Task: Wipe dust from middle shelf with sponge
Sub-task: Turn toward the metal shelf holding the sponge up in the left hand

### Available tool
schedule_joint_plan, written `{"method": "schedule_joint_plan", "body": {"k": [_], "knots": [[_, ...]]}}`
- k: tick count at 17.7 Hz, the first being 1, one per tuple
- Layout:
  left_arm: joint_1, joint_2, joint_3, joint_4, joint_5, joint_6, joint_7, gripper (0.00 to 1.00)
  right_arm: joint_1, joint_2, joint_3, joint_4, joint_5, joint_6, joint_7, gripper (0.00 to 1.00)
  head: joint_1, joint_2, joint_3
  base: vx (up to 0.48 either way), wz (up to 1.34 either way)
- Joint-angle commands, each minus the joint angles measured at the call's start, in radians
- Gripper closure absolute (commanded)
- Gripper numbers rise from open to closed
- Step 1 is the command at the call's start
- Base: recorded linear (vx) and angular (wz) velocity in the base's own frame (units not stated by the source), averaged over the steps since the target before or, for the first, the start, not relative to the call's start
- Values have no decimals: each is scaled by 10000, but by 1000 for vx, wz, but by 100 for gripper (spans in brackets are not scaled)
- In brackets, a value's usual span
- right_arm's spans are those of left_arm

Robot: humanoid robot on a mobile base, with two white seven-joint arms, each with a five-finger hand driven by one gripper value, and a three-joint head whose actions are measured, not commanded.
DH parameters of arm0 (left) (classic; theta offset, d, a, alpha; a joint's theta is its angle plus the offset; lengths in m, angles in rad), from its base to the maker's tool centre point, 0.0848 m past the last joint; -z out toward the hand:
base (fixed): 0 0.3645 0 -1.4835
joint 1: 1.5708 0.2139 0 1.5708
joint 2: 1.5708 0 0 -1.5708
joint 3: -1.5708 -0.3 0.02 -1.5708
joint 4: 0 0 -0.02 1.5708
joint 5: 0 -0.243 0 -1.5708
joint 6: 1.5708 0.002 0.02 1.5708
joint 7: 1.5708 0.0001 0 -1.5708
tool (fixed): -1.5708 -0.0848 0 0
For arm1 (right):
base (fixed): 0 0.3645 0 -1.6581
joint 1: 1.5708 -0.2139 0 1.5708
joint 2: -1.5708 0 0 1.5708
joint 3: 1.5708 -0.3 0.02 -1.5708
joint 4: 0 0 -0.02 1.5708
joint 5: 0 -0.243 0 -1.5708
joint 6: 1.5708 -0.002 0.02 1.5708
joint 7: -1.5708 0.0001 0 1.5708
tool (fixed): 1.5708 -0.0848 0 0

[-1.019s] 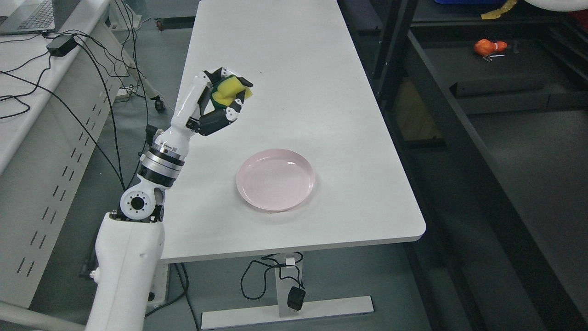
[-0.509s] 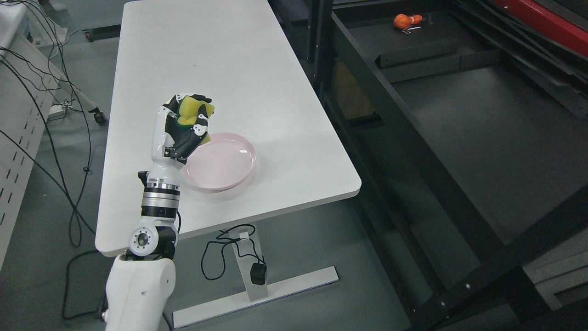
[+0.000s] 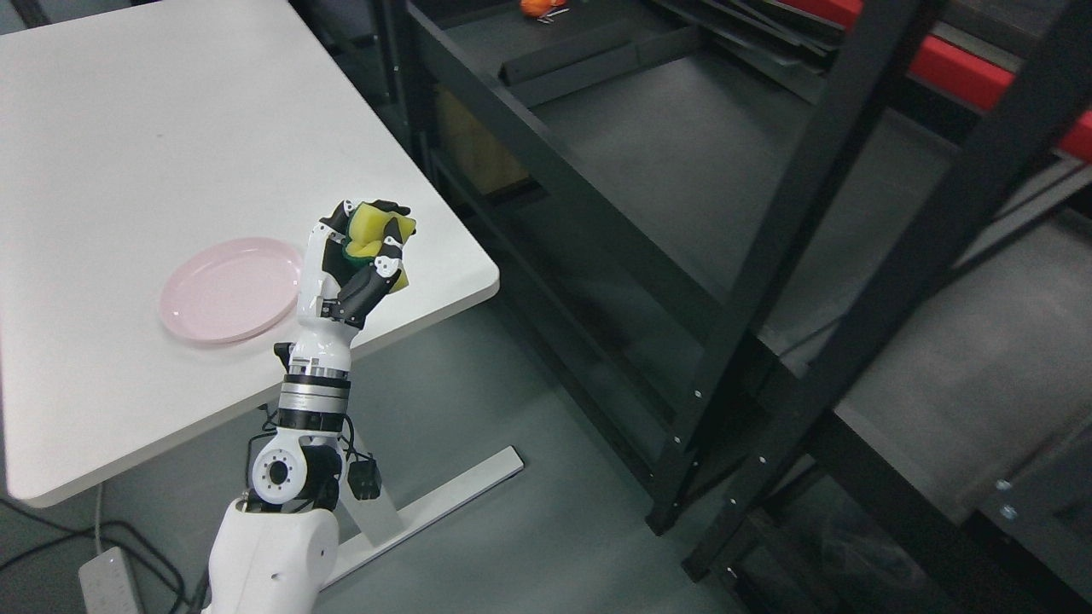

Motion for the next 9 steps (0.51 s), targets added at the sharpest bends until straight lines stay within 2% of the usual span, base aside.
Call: {"method": "schedule_joint_plan", "body": {"k": [1, 9], "knots": [[349, 117, -825, -427, 47, -11, 0, 100, 0, -175, -7, -174, 0, 4, 3, 0, 0, 0, 0, -247, -836], [365, 117, -2052, -457, 2, -11, -16, 100, 0, -175, -7, -174, 0, 4, 3, 0, 0, 0, 0, -250, -1054]]}}
